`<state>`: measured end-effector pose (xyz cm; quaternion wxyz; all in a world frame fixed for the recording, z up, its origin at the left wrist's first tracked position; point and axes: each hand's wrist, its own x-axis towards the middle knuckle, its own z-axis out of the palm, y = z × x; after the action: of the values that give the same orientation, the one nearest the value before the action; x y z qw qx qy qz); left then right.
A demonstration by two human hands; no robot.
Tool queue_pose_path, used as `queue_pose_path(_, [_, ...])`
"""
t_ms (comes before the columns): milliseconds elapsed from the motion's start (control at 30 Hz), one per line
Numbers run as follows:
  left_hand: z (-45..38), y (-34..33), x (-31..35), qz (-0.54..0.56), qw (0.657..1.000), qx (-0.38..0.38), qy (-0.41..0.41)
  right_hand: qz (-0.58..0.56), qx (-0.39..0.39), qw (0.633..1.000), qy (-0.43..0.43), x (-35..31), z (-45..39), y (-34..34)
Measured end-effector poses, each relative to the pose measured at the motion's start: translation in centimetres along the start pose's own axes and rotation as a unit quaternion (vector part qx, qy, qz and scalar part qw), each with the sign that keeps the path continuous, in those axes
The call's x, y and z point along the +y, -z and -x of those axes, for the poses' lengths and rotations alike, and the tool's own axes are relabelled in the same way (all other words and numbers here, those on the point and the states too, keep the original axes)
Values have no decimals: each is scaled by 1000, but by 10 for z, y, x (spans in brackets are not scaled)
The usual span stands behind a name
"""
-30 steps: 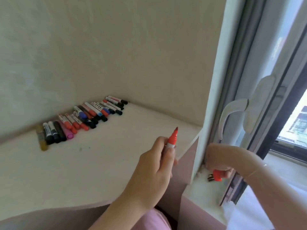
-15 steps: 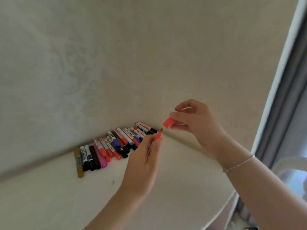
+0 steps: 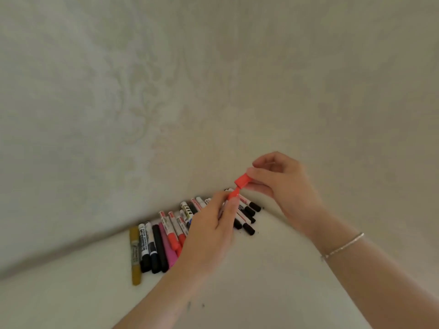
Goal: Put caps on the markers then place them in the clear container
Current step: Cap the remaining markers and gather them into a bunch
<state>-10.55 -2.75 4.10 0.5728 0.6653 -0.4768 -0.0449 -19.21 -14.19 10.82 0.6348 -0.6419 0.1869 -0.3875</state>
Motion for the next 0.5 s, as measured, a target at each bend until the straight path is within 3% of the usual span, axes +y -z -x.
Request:
queue_pose_path(300, [-36,2,-25,-56,998,-39,9,142,-57,988,4,17,-32,-5])
queue_pose_path(500, [-60,13,-46,-141,982,-119,-27,291,-129,948,-4,15,-48,1])
